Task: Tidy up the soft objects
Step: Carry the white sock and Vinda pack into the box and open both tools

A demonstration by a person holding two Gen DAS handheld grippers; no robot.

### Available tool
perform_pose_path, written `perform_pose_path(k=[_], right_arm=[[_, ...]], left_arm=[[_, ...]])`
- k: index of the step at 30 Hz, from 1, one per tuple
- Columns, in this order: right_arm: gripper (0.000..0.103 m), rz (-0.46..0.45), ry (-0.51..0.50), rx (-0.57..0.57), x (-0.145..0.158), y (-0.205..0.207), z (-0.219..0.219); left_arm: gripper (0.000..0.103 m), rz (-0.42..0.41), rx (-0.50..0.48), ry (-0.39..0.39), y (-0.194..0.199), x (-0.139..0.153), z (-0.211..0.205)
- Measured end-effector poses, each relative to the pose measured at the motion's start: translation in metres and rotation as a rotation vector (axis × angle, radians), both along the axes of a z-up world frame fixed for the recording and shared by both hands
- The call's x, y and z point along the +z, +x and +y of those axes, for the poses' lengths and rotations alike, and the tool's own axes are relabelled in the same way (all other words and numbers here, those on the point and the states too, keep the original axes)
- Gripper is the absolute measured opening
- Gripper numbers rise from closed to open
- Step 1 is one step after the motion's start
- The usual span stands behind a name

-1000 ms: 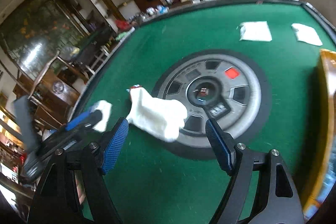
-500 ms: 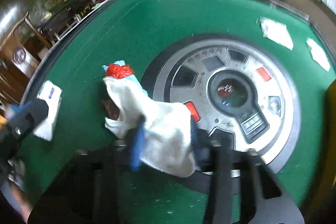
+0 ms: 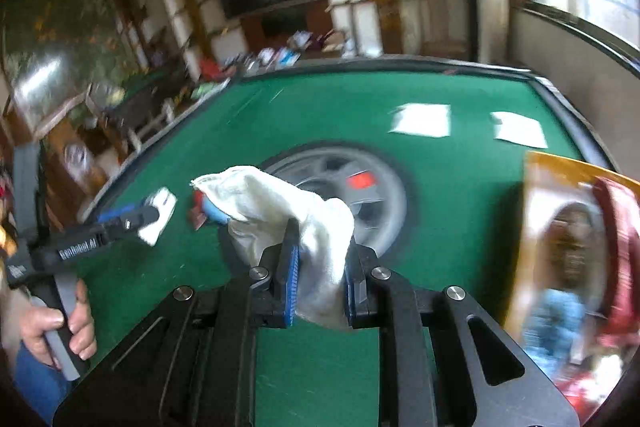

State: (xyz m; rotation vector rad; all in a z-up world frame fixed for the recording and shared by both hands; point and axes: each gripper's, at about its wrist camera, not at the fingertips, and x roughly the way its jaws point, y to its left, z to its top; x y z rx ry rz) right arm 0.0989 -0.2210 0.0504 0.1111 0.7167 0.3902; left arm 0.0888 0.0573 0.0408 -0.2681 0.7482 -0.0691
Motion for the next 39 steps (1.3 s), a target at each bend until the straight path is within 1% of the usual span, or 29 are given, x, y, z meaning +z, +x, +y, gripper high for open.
perform_pose_path(k=[3,5,7,8,9,11,12,14,16,17,19,20,22,24,25,28,29,32,34,36,37,39], right_arm=[[0.016,-0.062,0.078,-0.112,0.013,-0.017,-0.063],[0.016,-0.081,0.122,-0.208,0.019,-0.022,-0.107],[0.016,-0.094,0.178,-0.299,0.026,-0.024,-0.147],[0.016,-0.108,0.222,-0.353,0.03,-0.027,-0.173],[0.016,-0.113,0.232,-0.381,0.033,-0.031,-0.185],[0.016,-0.112,0.204,-0.485,0.032,-0.034,-0.215],[0.016,-0.101,0.197,-0.532,0.03,-0.035,-0.228],[0.016,-0.048,0.238,-0.582,0.02,-0.033,-0.252],[0.016,0.007,0.223,-0.611,0.012,-0.028,-0.26],[0.016,0.023,0.209,-0.62,0.01,-0.028,-0.263],[0.016,0.046,0.187,-0.637,0.007,-0.026,-0.266],[0.016,0.044,0.171,-0.655,0.007,-0.026,-0.267],[0.016,0.037,0.136,-0.692,0.009,-0.025,-0.276],[0.016,0.041,0.085,-0.735,0.008,-0.026,-0.279],[0.016,0.053,0.076,-0.741,0.004,-0.023,-0.283],[0.017,0.12,0.073,-0.676,-0.01,-0.011,-0.278],[0.017,0.151,0.084,-0.625,-0.014,-0.006,-0.272],[0.016,0.205,-0.004,-0.556,-0.019,0.001,-0.251],[0.016,0.223,0.005,-0.55,-0.022,0.003,-0.25],[0.017,0.214,0.004,-0.562,-0.022,0.0,-0.253],[0.022,0.207,0.011,-0.57,-0.02,-0.001,-0.255],[0.038,0.178,0.014,-0.605,-0.013,-0.007,-0.259]], left_arm=[[0.069,-0.021,-0.046,0.023,-0.003,0.002,-0.014],[0.069,-0.032,-0.072,0.039,-0.007,0.002,-0.024],[0.069,-0.044,-0.12,0.029,-0.01,0.004,-0.036],[0.069,-0.05,-0.136,0.025,-0.011,0.005,-0.042],[0.069,-0.058,-0.159,0.025,-0.013,0.006,-0.051],[0.069,-0.069,-0.19,0.026,-0.017,0.009,-0.07],[0.069,-0.069,-0.228,0.014,-0.019,0.013,-0.086],[0.069,-0.066,-0.295,-0.015,-0.022,0.017,-0.111],[0.07,-0.054,-0.381,-0.029,-0.022,0.021,-0.148],[0.07,-0.05,-0.414,-0.026,-0.021,0.022,-0.164],[0.07,-0.045,-0.503,-0.007,-0.025,0.026,-0.212],[0.07,-0.047,-0.528,-0.005,-0.027,0.027,-0.226],[0.07,-0.058,-0.602,0.001,-0.034,0.03,-0.266],[0.07,-0.061,-0.638,0.021,-0.037,0.029,-0.291],[0.07,-0.062,-0.653,0.032,-0.039,0.027,-0.303],[0.07,-0.057,-0.661,0.069,-0.041,0.019,-0.325],[0.07,-0.058,-0.656,0.081,-0.041,0.018,-0.327],[0.07,-0.05,-0.663,0.101,-0.042,0.012,-0.328],[0.07,-0.054,-0.67,0.109,-0.044,0.011,-0.326],[0.07,-0.066,-0.675,0.112,-0.046,0.011,-0.326],[0.071,-0.07,-0.682,0.11,-0.047,0.011,-0.327],[0.073,-0.075,-0.694,0.105,-0.046,0.009,-0.333]])
